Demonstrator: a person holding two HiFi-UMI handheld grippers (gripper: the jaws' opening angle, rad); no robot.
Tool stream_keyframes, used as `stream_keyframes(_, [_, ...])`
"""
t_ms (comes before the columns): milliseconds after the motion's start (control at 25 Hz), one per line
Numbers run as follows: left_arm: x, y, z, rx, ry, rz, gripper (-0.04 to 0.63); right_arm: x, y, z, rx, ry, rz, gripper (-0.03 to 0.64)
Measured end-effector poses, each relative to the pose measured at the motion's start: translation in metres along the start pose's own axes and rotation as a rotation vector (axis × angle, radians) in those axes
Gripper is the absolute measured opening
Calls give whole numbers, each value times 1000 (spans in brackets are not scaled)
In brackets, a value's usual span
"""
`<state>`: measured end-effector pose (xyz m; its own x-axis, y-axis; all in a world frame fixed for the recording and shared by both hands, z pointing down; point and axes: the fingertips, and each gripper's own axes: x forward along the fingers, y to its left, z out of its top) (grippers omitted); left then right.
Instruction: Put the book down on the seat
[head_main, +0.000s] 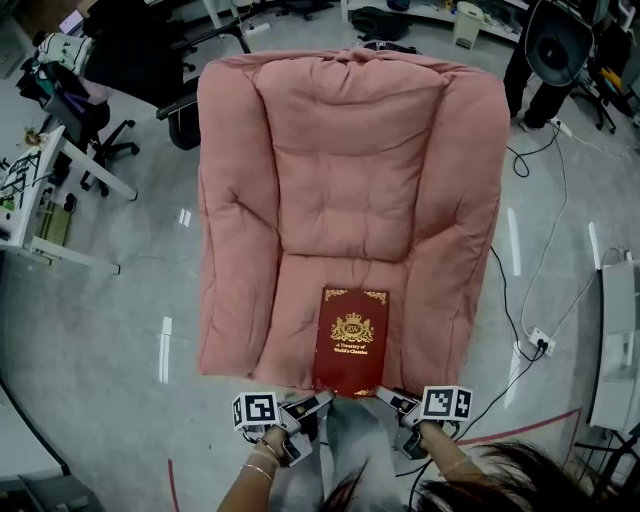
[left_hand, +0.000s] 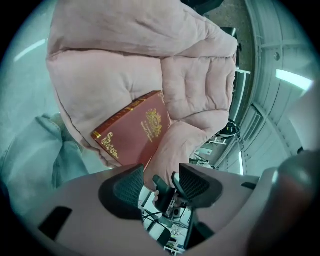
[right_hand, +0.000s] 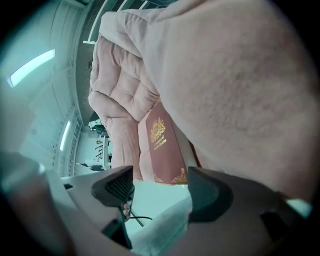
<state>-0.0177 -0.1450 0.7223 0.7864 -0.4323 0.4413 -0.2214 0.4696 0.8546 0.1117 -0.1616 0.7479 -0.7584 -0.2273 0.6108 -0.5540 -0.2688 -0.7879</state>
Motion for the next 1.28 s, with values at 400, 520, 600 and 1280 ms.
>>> stream_keyframes(400, [-32,-33,-18,13,-48,-21,195,-26,29,-21,32,-31,49,294])
stream_keyframes(520, [-42,-38,-23,19,-47,-32,195,-31,39,-30,24,-50,57,281])
stream_keyframes(600, [-49,-41,-27,28,-39,-45,195,-34,49,-35,15,-66,68,274])
stream_keyframes(1280, [-117,-134,-71,177,20,-296,52,-90,154,-95,-77,-223,204,145])
